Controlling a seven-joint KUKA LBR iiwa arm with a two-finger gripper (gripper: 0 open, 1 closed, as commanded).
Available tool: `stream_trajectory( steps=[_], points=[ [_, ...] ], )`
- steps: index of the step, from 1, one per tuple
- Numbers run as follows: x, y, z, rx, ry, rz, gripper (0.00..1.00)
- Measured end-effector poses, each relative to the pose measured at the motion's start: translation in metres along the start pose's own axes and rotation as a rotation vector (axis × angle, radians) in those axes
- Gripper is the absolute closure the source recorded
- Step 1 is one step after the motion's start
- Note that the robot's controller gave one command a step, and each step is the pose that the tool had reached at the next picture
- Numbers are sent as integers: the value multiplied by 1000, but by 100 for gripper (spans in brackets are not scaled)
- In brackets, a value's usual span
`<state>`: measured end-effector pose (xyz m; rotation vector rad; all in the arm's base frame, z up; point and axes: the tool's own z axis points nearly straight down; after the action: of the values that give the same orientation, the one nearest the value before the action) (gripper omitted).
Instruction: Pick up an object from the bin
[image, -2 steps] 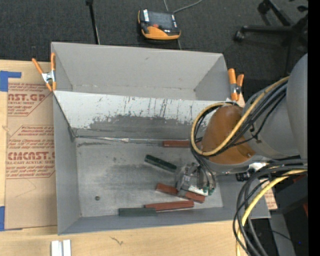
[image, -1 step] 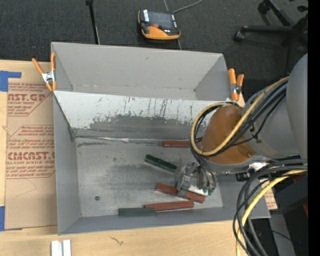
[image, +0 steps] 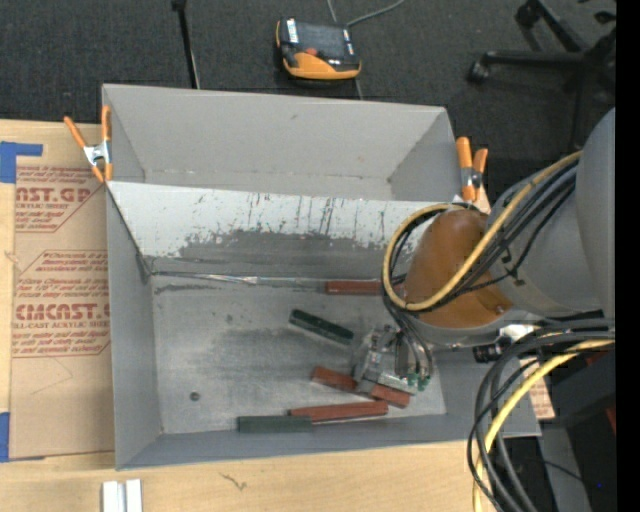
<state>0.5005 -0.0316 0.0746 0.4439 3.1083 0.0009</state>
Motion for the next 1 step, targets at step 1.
stream_trajectory(
  steps=[1],
  points=[
    [2,0,-19,2,9,0,100]
  ],
)
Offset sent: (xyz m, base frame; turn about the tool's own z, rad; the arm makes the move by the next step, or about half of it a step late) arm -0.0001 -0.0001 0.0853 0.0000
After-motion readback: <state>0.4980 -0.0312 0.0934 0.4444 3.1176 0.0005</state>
